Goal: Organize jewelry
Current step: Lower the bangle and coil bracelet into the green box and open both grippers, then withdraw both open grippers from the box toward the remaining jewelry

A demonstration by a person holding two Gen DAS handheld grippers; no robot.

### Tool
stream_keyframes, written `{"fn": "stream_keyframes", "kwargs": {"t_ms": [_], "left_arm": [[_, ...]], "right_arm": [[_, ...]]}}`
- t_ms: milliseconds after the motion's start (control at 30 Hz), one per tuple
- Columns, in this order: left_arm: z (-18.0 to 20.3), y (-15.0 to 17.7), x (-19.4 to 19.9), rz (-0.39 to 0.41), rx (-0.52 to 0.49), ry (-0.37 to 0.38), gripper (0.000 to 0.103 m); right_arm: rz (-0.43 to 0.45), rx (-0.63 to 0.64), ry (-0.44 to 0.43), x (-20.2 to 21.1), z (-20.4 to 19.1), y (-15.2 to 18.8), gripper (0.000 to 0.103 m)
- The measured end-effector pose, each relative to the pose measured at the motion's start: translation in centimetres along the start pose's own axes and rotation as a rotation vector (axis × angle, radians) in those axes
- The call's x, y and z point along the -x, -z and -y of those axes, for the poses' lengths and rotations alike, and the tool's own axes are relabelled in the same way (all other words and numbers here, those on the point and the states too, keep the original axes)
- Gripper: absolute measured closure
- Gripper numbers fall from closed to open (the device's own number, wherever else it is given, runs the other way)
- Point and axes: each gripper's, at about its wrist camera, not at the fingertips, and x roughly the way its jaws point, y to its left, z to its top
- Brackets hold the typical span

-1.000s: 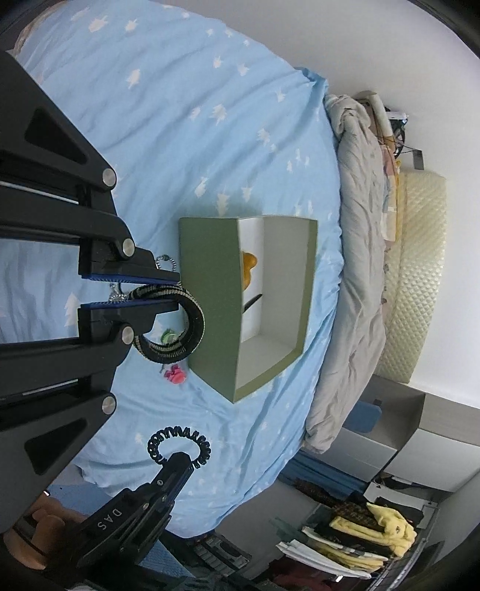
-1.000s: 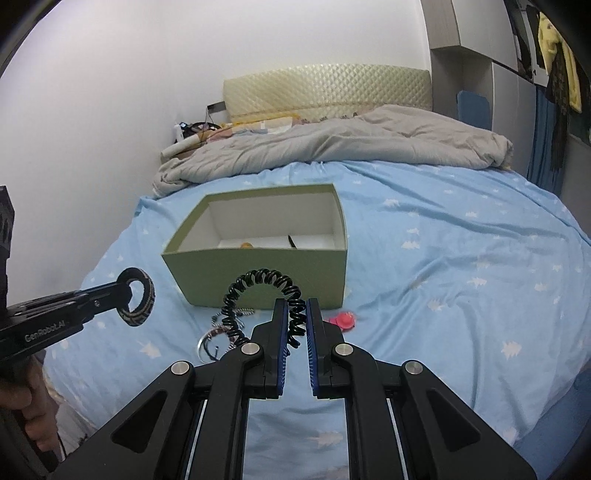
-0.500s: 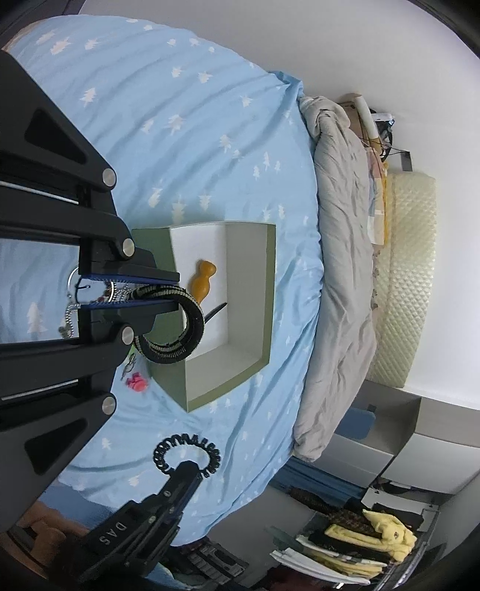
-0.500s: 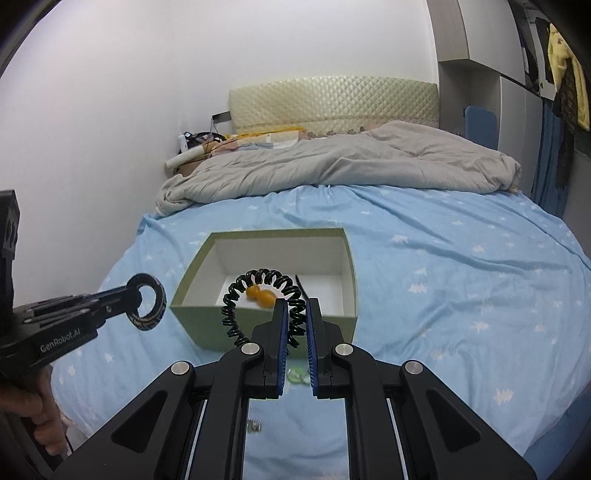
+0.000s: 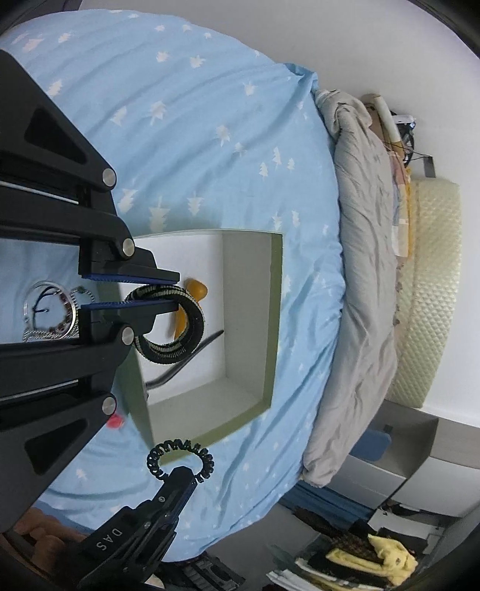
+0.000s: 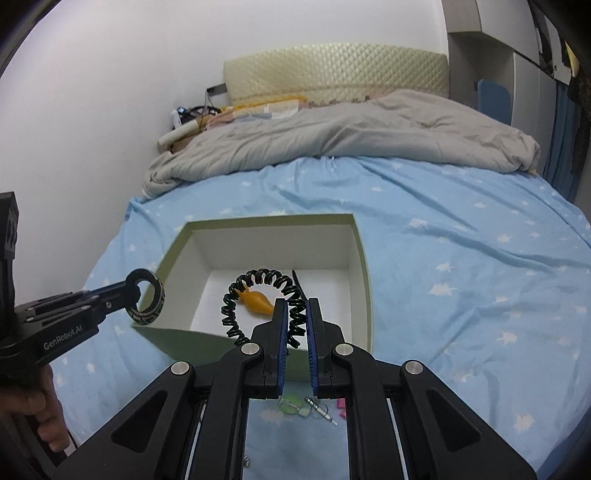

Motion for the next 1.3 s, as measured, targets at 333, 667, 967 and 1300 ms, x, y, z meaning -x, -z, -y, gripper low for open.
{"fn": "stream_keyframes", "kwargs": {"t_ms": [333, 667, 967, 1300], "left_arm": [[-1.0, -0.9, -5.3, -0.074, 0.008, -0.018, 0.096], [-1.1, -1.4, -4.4, -0.054, 0.01, -0.061, 0.094], [-0.1, -1.0, -0.3, -0.006, 0.018, -0.051, 0.052], [2.2, 1.3, 6.2, 0.074, -0.023, -0.008, 0.052]], "right_arm": [[-0.079, 0.0, -0.007, -5.3, 0.7, -0.1, 0.094], [-0.075, -0.012, -0.024, -4.6, 0.6, -0.3, 0.088], [0.002, -0.028, -0.01, 0.5, 0.6, -0.5, 0.079], [0.077, -0.03, -0.002, 6.6, 0.1, 1.7, 0.079]]}}
